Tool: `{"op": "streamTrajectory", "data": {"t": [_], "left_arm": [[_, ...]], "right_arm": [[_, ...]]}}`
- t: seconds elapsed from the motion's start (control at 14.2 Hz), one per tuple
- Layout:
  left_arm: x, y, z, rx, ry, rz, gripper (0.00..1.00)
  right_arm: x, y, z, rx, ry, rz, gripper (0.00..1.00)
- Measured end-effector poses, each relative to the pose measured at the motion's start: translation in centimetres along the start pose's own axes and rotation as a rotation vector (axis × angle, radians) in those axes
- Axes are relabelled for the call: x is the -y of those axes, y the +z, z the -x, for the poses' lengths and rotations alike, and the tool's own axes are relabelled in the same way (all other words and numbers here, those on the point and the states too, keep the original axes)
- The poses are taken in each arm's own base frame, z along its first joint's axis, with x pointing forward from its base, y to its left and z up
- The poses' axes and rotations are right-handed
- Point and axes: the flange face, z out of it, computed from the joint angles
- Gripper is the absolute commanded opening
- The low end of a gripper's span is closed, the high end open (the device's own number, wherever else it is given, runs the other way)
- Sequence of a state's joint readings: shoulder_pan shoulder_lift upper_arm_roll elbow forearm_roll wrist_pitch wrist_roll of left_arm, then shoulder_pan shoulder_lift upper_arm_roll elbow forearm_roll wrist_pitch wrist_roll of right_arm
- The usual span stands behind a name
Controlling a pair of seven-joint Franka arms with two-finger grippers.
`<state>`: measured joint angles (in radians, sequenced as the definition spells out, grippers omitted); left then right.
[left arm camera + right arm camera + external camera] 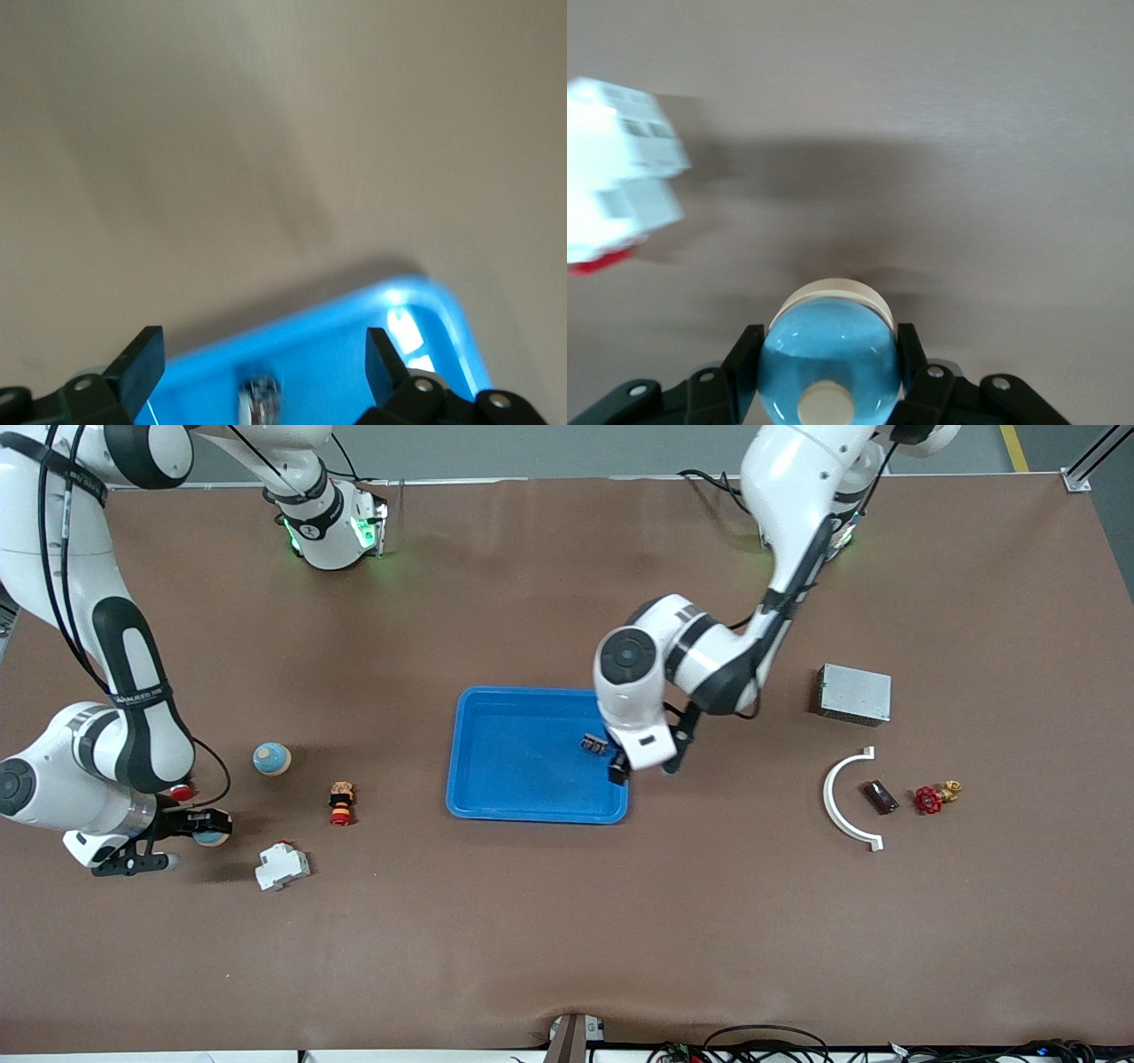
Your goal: Place electrolytic capacitor and blue bell in tray
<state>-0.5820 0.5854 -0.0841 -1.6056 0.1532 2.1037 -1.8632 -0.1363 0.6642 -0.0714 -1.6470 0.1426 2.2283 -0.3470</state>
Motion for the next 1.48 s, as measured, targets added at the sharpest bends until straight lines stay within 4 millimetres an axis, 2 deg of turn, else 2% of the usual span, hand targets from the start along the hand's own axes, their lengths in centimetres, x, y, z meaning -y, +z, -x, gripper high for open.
{"op": "streamTrajectory", "data": {"t": [0.14,0.35,0.63,0.7,0.92,1.13,1.34,1.48], "left_arm": [[0.2,-0.9,-4.9,-0.015,0.037,-0.06,1.0],[0.8,-0.7,-12.0,-0.028,0.107,-0.119,1.0],[2.8,1.9,-20.8,-0.001,0.191,-0.188,0.99],[3.5,2.7,-22.9,-0.005,0.216,-0.207,0.88],[5.6,5.2,-28.1,-0.025,0.323,-0.266,0.82],[7.0,7.0,-30.9,-0.022,0.397,-0.262,0.75],[8.3,8.8,-33.8,-0.026,0.467,-0.22,0.74],[9.1,10.1,-35.3,-0.031,0.488,-0.178,0.73]], "right_arm": [[3.3,-3.4,-0.3,0.025,0.037,-0.014,0.0],[8.5,-7.8,-0.1,0.055,0.086,-0.015,0.0],[15.9,-11.4,1.1,0.069,0.178,-0.007,0.0],[17.8,-12.1,1.7,0.064,0.2,-0.005,0.0],[23.6,-13.8,4.1,0.055,0.261,-0.001,0.0],[28.4,-13.3,6.5,0.017,0.331,-0.003,0.0],[33.9,-10.5,9.4,-0.007,0.408,-0.003,0.0],[37.7,-9.4,10.9,-0.012,0.457,-0.002,0.0]]}}
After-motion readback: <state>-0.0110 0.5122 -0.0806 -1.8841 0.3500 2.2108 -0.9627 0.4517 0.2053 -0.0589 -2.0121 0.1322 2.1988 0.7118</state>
